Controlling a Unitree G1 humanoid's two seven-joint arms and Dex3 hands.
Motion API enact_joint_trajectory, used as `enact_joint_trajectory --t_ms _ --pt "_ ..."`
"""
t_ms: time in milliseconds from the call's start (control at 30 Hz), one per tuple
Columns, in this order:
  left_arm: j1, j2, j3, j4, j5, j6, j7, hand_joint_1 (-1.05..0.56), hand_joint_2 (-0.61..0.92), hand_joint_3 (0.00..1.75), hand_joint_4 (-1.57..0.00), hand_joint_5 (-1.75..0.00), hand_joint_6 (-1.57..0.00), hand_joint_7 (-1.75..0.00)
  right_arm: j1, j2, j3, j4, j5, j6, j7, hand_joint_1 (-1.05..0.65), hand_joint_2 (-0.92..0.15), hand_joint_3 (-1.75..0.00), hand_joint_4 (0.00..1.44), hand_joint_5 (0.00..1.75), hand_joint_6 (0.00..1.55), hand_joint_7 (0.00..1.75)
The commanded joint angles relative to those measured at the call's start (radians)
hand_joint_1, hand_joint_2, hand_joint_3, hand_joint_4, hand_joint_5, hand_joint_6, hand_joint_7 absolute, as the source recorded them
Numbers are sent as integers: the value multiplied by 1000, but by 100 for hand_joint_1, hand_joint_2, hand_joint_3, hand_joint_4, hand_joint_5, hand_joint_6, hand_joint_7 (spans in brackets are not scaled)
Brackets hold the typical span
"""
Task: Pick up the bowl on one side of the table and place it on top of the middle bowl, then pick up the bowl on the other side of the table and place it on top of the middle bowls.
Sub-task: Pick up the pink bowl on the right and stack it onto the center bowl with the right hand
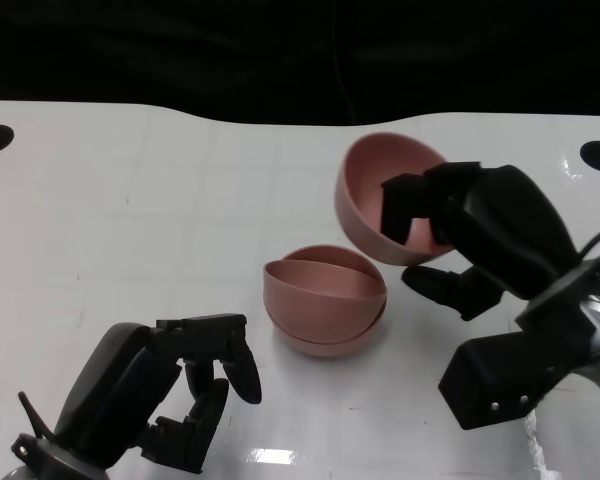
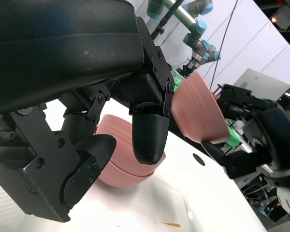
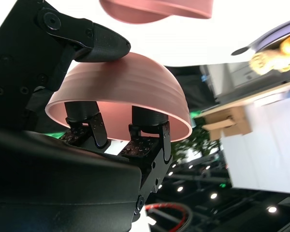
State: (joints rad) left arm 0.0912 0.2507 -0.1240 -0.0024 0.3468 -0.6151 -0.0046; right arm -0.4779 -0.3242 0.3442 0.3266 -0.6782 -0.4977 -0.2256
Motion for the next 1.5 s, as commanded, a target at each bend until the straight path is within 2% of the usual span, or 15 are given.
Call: enact_joint_trajectory --t_ms 33,133,233,433,533,567,633,700,733,833,900,1033,1133,1400,1500 --pt "-5 4 4 8 1 -2 4 2 18 163 -90 -169 -84 -149 -45 11 16 36 9 -33 19 -19 -30 -133 100 175 80 163" --pt "-6 1 4 10 2 -5 5 3 19 163 -90 -169 -84 -149 -62 24 29 54 10 -49 41 -20 -31 -129 101 175 80 165" --pt "-4 0 4 7 -1 -3 3 1 19 164 -90 -170 -83 -149 -69 42 42 66 20 -50 77 -15 -35 -113 100 175 88 146" --pt "2 0 5 -5 2 5 -1 2 17 164 -90 -170 -83 -149 -85 53 63 123 22 -67 118 -8 -33 -118 97 175 79 167" --pt "2 2 6 -5 4 5 -1 2 17 164 -90 -169 -83 -149 -93 52 65 142 41 -78 158 -7 -34 -117 95 175 78 165" --pt "3 2 6 -8 5 8 -2 2 17 165 -90 -169 -83 -149 -94 49 66 136 57 -67 197 -8 -34 -118 93 172 82 149" --pt "4 2 6 -12 9 14 -2 1 17 165 -90 -169 -84 -149 -94 48 63 130 85 -59 248 -11 -42 -94 90 147 91 87" --pt "4 2 6 -11 8 14 -3 1 17 165 -90 -169 -84 -149 -88 50 56 133 102 -71 257 -11 -44 -84 88 137 95 60" --pt "4 2 6 -10 8 13 -2 1 16 165 -90 -169 -84 -149 -84 51 53 137 108 -79 255 -14 -43 -80 79 104 87 37" --pt "3 2 5 -6 7 7 -1 2 16 165 -91 -169 -84 -149 -85 48 51 162 104 -114 226 -22 -38 -88 70 56 79 9" --pt "2 2 5 -3 6 3 0 2 16 165 -90 -169 -84 -149 -83 43 50 156 97 -112 231 -27 -42 -83 62 47 74 4" --pt "3 2 4 -4 4 5 -3 3 17 165 -90 -169 -84 -149 -74 32 50 133 85 -94 243 -34 -75 -28 40 50 58 0" --pt "3 3 5 -3 4 3 -3 3 17 165 -90 -169 -83 -149 -68 25 51 126 71 -93 233 -41 -86 -13 30 53 52 0" --pt "1 6 6 2 8 -2 0 4 16 165 -90 -168 -84 -148 -25 -5 26 65 67 -77 228 -55 -92 -11 5 68 38 0" --pt "-1 6 7 6 6 -6 1 4 17 165 -90 -168 -84 -148 11 -22 3 19 73 -58 227 -59 -92 -13 0 63 32 0"
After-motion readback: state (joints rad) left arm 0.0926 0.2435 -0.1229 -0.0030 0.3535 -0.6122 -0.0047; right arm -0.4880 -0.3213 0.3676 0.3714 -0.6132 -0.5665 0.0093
